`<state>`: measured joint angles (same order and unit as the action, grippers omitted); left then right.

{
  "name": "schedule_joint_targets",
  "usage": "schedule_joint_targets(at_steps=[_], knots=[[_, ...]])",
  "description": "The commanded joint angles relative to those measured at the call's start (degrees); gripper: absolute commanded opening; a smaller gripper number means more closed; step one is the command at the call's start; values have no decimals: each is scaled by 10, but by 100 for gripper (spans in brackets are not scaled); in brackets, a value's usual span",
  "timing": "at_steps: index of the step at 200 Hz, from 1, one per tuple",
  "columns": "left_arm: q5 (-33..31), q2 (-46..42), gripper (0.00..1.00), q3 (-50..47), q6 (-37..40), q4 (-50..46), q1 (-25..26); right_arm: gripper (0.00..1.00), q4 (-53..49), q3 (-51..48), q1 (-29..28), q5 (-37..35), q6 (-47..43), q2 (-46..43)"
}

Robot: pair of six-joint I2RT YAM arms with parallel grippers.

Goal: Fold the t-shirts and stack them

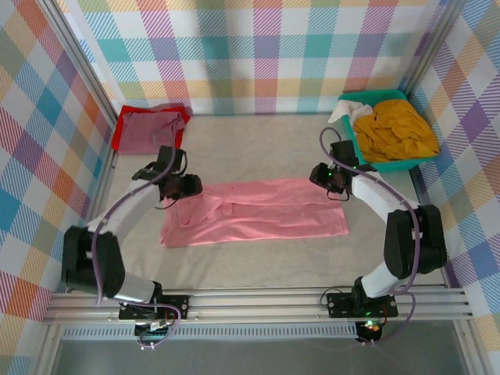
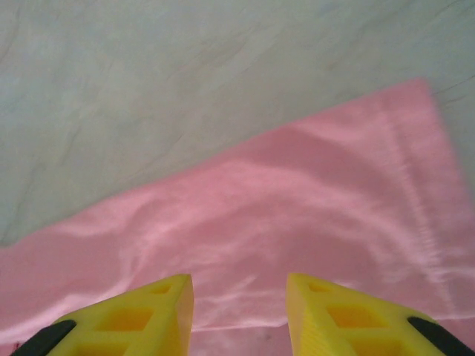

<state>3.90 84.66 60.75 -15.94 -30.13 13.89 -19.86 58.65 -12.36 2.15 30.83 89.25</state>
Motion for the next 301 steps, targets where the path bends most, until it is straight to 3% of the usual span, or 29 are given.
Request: schedule_joint_targets(at_steps=[1, 48, 74, 91, 121, 154, 185, 196, 219, 301], knots=[[16, 53, 46, 40, 45, 16, 20, 38, 13, 13, -10, 18, -5, 2], [5, 137, 45, 55, 41, 33, 45, 39, 3, 3, -13, -5, -10, -13], [-2, 155, 36, 48, 35, 48, 52, 39, 5, 5, -13, -4, -9, -8], [-17, 155, 18, 51, 32, 39, 55, 39, 3, 10, -14, -5, -9, -1], [-46, 115, 2, 48, 12, 15, 70, 40, -1, 17, -13, -10, -9, 9], [-45, 69, 0, 30, -25, -10, 90, 40, 1, 19, -14, -15, -8, 12], [-31, 56, 1, -13, -60, -16, 98, 41, 1, 21, -14, -18, -11, 12], [-63, 51, 18, -23, -58, -23, 97, 42, 2, 21, -14, -18, -12, 12], [-91, 45, 42, -9, -35, -18, 89, 42, 5, 23, -14, -9, -15, 19], [-101, 140, 41, 43, -1, 17, 69, 46, 7, 22, -14, 37, -31, -22]])
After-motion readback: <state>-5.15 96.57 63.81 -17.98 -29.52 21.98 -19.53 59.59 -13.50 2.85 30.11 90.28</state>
